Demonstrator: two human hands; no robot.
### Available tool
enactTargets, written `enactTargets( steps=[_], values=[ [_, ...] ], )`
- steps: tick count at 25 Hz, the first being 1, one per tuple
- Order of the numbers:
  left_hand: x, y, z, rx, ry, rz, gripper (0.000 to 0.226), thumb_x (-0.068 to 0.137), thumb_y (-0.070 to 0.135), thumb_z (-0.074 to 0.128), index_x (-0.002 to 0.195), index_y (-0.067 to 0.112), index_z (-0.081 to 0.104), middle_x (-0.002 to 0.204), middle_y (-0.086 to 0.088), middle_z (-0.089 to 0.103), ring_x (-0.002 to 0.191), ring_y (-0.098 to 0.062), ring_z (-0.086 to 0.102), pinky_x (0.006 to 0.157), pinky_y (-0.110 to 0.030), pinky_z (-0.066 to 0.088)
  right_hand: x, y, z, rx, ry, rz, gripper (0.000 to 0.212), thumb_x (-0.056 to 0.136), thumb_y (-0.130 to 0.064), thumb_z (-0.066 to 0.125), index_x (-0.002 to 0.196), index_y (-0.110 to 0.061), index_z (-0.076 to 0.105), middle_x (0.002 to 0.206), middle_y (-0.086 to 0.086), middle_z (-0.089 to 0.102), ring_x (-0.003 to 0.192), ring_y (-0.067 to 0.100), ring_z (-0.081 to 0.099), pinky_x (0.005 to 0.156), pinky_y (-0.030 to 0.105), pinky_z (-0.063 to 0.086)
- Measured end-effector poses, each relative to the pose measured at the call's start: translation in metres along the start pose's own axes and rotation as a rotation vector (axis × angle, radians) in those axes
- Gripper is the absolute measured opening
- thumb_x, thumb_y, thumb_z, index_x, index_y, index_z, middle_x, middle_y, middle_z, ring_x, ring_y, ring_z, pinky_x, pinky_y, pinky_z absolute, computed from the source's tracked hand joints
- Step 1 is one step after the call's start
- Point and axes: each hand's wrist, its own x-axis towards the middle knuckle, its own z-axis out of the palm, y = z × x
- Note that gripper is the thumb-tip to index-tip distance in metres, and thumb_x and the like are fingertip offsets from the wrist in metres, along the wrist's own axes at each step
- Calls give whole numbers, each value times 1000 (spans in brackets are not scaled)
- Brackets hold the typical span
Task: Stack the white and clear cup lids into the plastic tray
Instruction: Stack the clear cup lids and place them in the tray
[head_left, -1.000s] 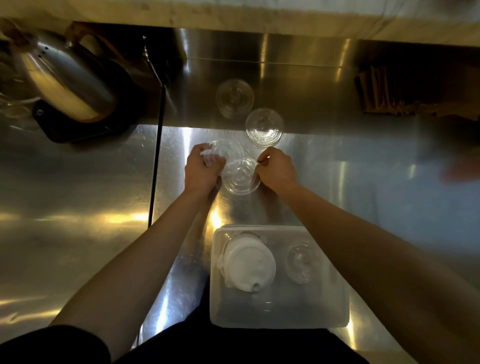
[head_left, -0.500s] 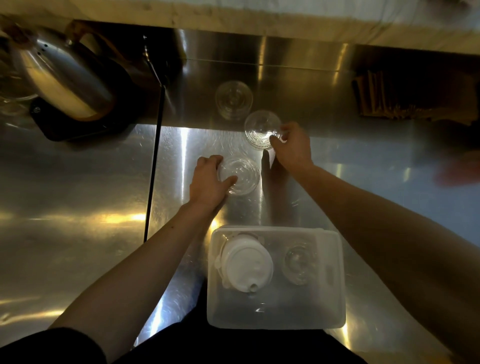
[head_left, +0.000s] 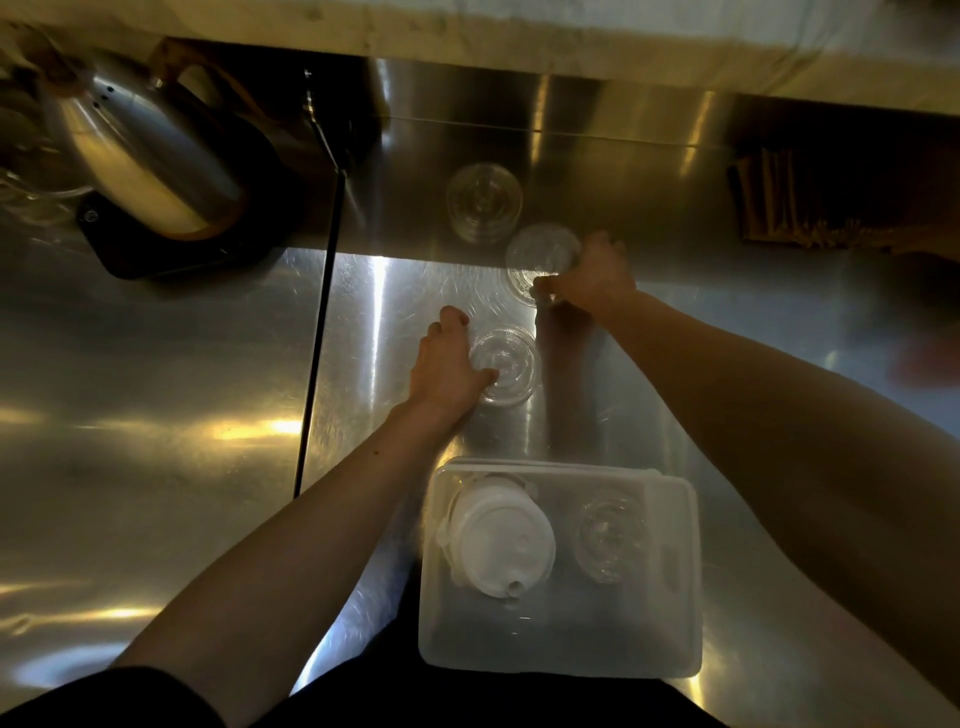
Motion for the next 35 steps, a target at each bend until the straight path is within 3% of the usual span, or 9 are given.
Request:
enactTargets(
  steps=[3, 8, 10, 13, 21, 23, 27, 32, 35],
  values=[
    [2, 0, 2, 39, -31, 3, 78, 71, 26, 85, 134, 12, 41, 130, -13, 51, 118, -29, 50, 92, -36, 45, 2, 2, 1, 181, 10, 3, 79, 72, -25, 86, 131, -1, 40, 128, 15, 56, 118, 30, 56, 96, 40, 49],
    [2, -1, 1, -49, -13, -19, 74, 71, 20, 85, 132, 14, 45, 129, -12, 53, 117, -28, 52, 88, -31, 44, -18, 17, 3, 783, -50, 128, 35, 82, -2, 74, 107, -13, 52, 94, 5, 61, 72, 18, 64, 64, 33, 56],
    [0, -1, 1, -113, 1, -28, 69, 71, 18, 85, 130, 15, 47, 128, -10, 54, 115, -25, 54, 83, -28, 41, -28, 26, 2, 947, -80, 170, 30, 83, 0, 71, 97, -18, 52, 98, 10, 63, 74, 21, 64, 64, 31, 55],
    [-5, 0, -1, -213, 11, -57, 63, 75, 16, 82, 130, 13, 50, 127, -10, 55, 110, -20, 55, 80, -22, 39, -43, 37, 0, 1053, -106, 184, 32, 85, -1, 69, 112, -11, 54, 94, 15, 65, 76, 26, 64, 62, 35, 55],
    [-20, -3, -6, -355, 87, -152, 34, 94, 20, 61, 127, 13, 60, 119, -3, 63, 96, -10, 56, 65, -6, 34, -76, 47, 3, 984, -242, 106, 24, 84, 0, 71, 101, -13, 60, 90, 12, 66, 80, 29, 67, 81, 50, 57],
    [-25, -5, -9, -378, 114, -178, 33, 96, 22, 56, 127, 12, 62, 119, -4, 66, 97, -12, 59, 74, -11, 42, -79, 49, 9, 940, -251, 91, 25, 82, -1, 73, 101, -14, 61, 92, 11, 66, 82, 29, 68, 81, 48, 58],
    [-28, -11, -9, -440, 115, -225, 31, 92, 25, 62, 120, 12, 68, 110, -7, 71, 98, -23, 69, 92, -41, 57, -78, 52, 24, 793, -215, 64, 27, 82, -2, 74, 105, -11, 64, 97, 12, 68, 91, 31, 70, 83, 46, 60],
    [-31, -8, -7, -532, 88, -258, 27, 89, 19, 69, 114, 10, 68, 88, 3, 68, 84, -19, 71, 87, -42, 59, -73, 58, 38, 593, -177, -13, 30, 90, -14, 65, 120, -8, 65, 110, 12, 70, 96, 26, 70, 87, 44, 59],
    [-30, -3, -6, -582, 77, -275, 24, 86, 19, 72, 109, 10, 68, 82, 4, 68, 80, -22, 72, 85, -41, 60, -75, 59, 43, 454, -170, -89, 25, 91, -14, 60, 115, -15, 69, 102, 8, 73, 90, 23, 71, 88, 44, 59]
  ],
)
